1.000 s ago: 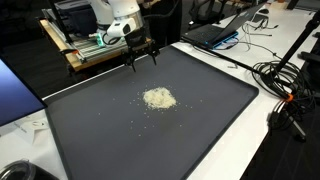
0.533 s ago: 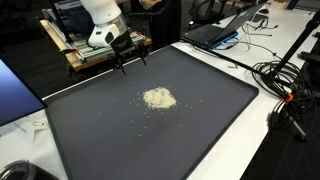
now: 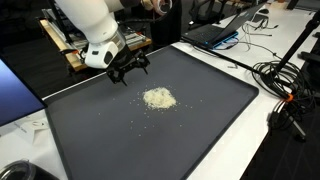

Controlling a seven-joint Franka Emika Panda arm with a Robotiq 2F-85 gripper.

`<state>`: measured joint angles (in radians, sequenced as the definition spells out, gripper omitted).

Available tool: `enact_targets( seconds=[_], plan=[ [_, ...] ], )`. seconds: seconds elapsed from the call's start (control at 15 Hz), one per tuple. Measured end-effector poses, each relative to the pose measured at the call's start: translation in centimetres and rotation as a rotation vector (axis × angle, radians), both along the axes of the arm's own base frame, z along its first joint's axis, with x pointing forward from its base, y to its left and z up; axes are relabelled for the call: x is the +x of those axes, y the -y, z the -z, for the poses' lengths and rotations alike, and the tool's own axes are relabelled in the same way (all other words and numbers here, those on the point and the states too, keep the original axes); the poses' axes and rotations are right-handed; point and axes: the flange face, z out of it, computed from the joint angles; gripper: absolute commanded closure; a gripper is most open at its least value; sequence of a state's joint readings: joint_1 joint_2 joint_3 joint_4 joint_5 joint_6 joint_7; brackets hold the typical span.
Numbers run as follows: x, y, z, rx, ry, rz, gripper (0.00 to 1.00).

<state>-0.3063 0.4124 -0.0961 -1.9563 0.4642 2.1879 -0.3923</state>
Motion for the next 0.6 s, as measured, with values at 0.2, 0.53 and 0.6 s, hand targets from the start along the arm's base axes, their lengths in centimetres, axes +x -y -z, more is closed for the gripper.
enact_targets(
  seconds=[0.2,0.53,0.6],
  plan=[
    [2.8,1.0,0.7,0.01,-0.013,-0.03,0.0],
    [8.1,1.1,1.0,0.0,-0.016,-0.118,0.0],
    [9.0,1.1,0.8,-0.012,-0.022,-0.144,0.0]
  ],
)
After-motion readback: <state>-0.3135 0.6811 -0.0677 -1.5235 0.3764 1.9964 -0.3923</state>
